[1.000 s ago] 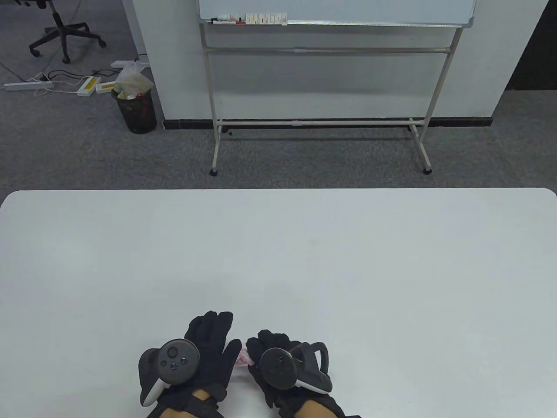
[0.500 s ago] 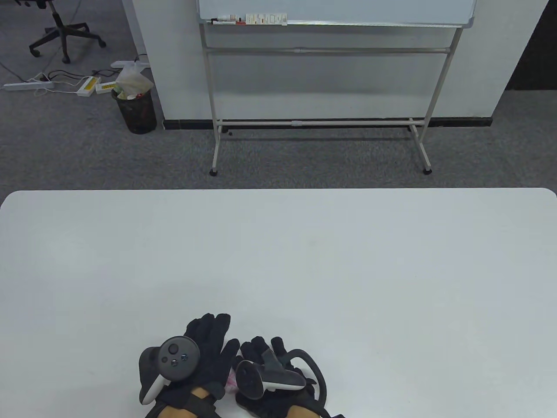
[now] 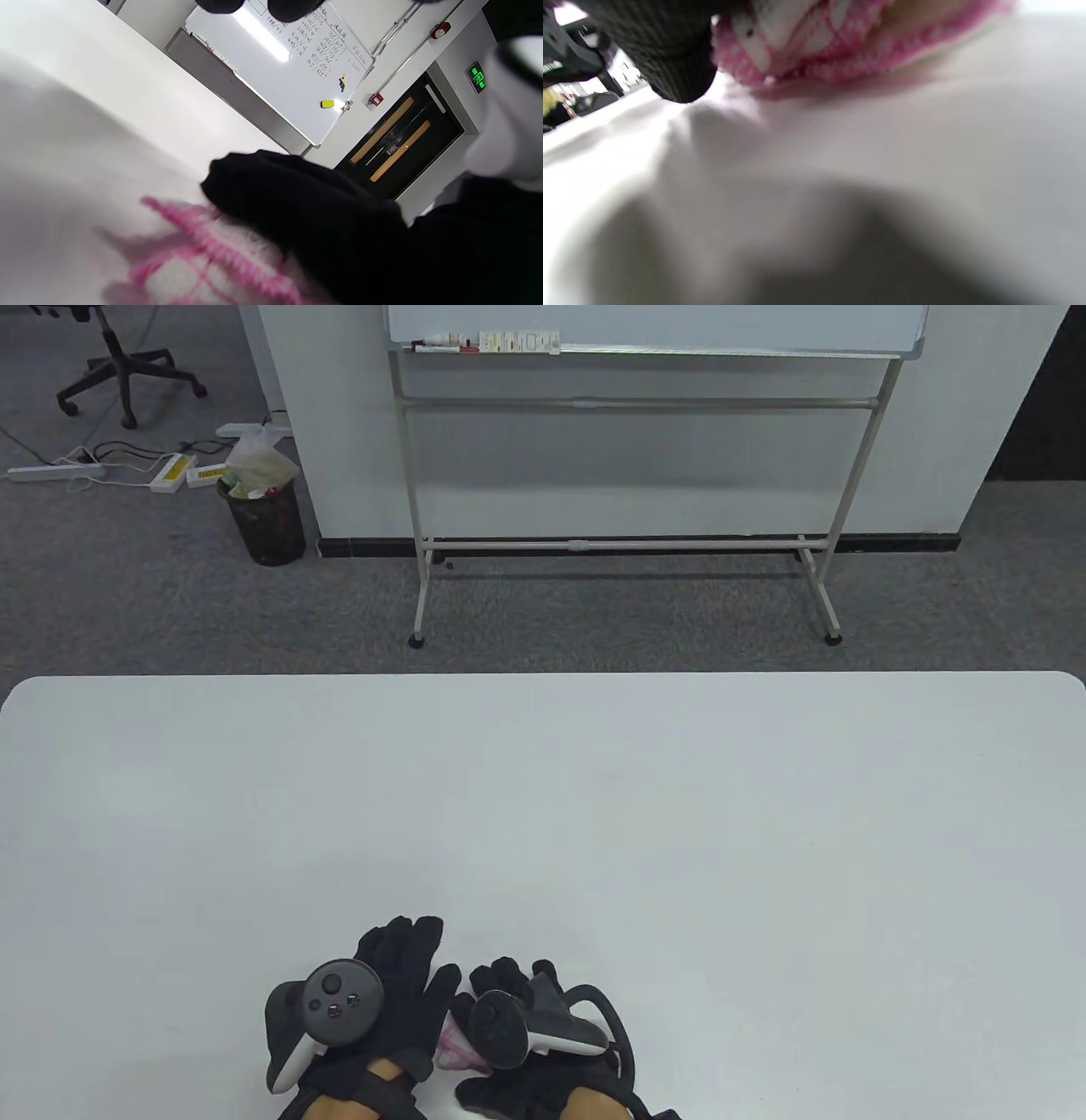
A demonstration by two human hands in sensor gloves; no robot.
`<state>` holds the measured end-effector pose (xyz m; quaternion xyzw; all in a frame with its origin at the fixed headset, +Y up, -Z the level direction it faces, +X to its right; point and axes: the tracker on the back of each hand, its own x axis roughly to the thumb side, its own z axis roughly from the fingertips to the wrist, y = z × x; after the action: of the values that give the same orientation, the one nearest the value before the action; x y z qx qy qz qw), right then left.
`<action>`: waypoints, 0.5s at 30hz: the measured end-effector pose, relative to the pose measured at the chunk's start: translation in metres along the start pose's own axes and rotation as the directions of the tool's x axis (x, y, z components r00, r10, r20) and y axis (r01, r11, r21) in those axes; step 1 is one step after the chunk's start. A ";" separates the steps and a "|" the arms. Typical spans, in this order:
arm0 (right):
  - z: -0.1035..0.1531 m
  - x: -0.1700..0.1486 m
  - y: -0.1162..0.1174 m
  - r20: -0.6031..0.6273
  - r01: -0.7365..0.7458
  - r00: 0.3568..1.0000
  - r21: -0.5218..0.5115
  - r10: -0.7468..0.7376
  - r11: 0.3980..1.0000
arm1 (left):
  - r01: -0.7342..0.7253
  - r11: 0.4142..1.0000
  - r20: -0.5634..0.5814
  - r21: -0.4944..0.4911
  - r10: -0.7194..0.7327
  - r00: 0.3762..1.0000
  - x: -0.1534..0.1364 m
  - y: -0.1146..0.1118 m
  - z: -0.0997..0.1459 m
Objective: Squeeze dry dish cloth into compact mass
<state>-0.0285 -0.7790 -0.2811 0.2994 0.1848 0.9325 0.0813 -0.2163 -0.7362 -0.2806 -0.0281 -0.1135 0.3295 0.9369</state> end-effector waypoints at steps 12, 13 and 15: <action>0.039 -0.011 -0.052 0.079 0.179 0.984 -0.413 -0.161 0.893 | 0.003 1.000 -0.007 0.011 -0.003 1.000 -0.003 0.000 -0.001; 0.045 -0.015 -0.057 0.085 0.217 0.976 -0.445 -0.201 0.869 | 0.001 1.000 -0.008 0.014 -0.001 1.000 -0.003 0.000 -0.001; 0.055 -0.022 -0.064 0.104 0.283 0.958 -0.509 -0.268 0.813 | 0.000 1.000 -0.008 0.019 0.001 1.000 -0.004 0.001 0.000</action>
<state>0.0243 -0.7100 -0.2762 0.2492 -0.0331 0.9217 0.2955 -0.2196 -0.7382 -0.2811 -0.0204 -0.1064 0.3307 0.9375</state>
